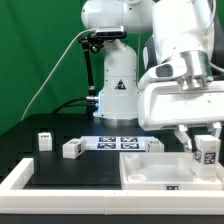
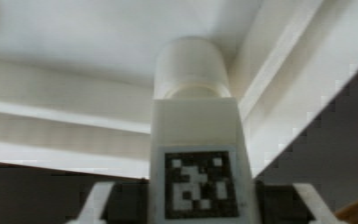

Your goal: Assemble one leg

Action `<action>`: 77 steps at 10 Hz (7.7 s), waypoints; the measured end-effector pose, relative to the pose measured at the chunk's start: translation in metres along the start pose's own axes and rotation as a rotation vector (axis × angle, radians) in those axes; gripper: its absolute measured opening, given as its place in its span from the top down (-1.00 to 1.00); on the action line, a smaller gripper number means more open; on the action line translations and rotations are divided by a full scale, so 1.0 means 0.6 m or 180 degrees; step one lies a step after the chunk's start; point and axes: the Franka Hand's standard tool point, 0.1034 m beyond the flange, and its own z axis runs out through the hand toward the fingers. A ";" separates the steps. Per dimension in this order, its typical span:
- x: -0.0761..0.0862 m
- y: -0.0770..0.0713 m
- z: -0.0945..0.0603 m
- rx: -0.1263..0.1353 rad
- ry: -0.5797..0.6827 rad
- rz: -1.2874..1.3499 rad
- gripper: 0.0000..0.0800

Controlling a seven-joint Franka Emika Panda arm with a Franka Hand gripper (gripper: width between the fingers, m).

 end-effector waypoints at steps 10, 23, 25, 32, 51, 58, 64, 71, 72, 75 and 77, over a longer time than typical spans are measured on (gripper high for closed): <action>0.009 0.001 -0.009 0.0052 -0.0211 -0.0003 -0.62; 0.029 0.005 0.008 0.0355 -0.1382 0.0023 -0.62; 0.030 0.003 0.009 0.0353 -0.1370 0.0024 -0.62; 0.029 -0.001 0.010 0.0265 -0.1398 0.0623 0.28; 0.053 -0.030 0.028 -0.0036 -0.1131 0.1656 -0.62; 0.056 -0.012 0.030 0.0215 -0.1074 -0.0449 -0.62; 0.054 -0.013 0.030 0.0207 -0.1112 -0.0299 0.27; 0.046 -0.012 0.030 -0.0400 -0.0991 0.2737 0.27; 0.047 -0.013 0.031 -0.0478 -0.0888 0.3221 0.27; 0.045 -0.009 0.028 -0.0648 -0.0814 0.4282 0.27; 0.045 -0.008 0.029 -0.0667 -0.0800 0.4592 0.27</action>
Offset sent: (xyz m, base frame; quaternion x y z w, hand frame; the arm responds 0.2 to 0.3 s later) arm 0.0000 0.0000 0.0000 0.0000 0.0000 0.0000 1.0000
